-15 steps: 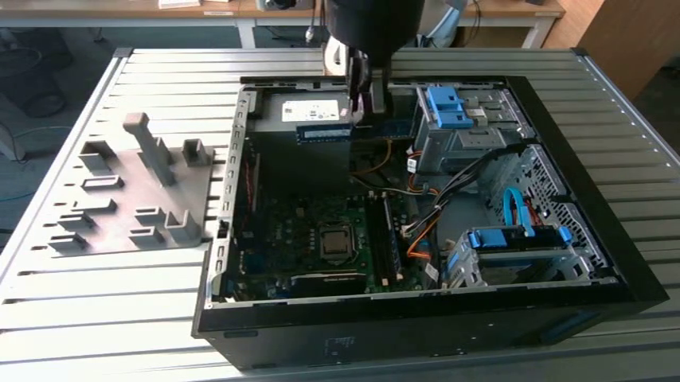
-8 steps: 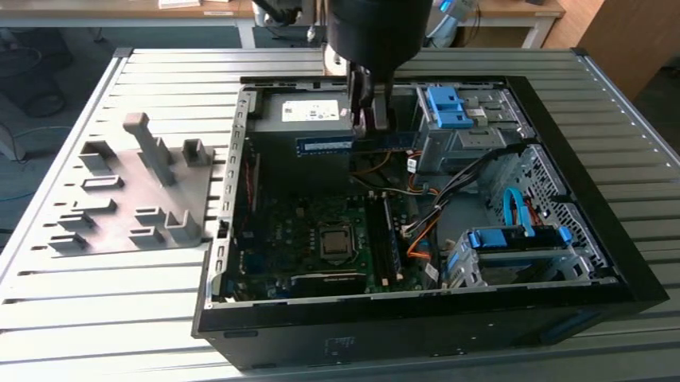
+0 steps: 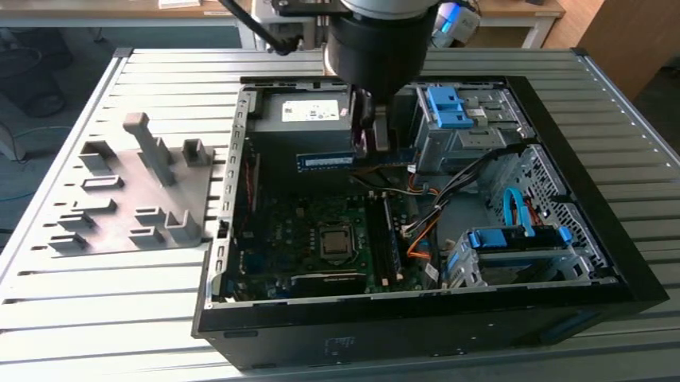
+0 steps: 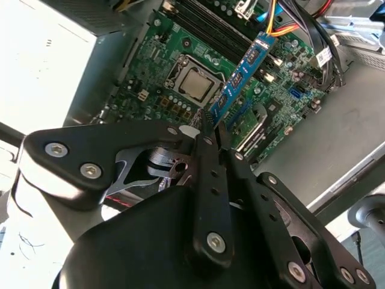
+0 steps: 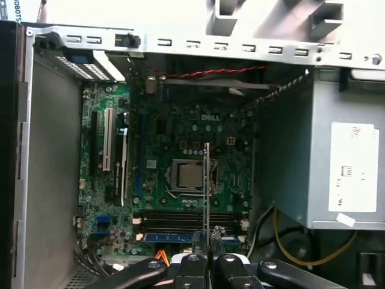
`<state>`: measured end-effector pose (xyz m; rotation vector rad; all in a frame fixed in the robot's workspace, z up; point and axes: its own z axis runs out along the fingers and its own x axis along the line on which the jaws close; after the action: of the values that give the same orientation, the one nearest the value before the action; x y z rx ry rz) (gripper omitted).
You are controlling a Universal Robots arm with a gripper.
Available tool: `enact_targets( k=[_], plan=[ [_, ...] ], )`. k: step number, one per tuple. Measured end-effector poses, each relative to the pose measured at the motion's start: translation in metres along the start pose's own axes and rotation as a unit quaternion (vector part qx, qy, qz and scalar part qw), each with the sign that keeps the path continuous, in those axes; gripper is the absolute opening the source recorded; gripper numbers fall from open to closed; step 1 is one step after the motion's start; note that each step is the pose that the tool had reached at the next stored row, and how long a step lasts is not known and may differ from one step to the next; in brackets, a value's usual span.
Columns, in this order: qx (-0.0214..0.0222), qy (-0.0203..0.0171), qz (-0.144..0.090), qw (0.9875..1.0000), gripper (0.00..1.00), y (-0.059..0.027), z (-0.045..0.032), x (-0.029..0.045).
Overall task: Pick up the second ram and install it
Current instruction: 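Pick up the second ram and move it above second insertion slot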
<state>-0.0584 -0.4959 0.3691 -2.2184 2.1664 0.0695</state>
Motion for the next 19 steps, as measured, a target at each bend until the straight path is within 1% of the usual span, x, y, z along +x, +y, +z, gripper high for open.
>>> enact_targets(
  k=[3, 11, 14, 19],
  plan=[
    [-0.0001, 0.0000, 0.000, 1.0000, 0.14, -0.0009, 0.0053, 0.0021],
    [-0.0005, 0.0000, 0.000, 1.0000, 0.14, -0.0106, 0.0197, 0.0035],
    [-0.0005, 0.0000, 0.000, 1.0000, 0.14, -0.0116, 0.0249, 0.0039],
    [-0.0005, 0.0000, 0.000, 1.0000, 0.14, -0.0117, 0.0309, 0.0047]
  ],
)
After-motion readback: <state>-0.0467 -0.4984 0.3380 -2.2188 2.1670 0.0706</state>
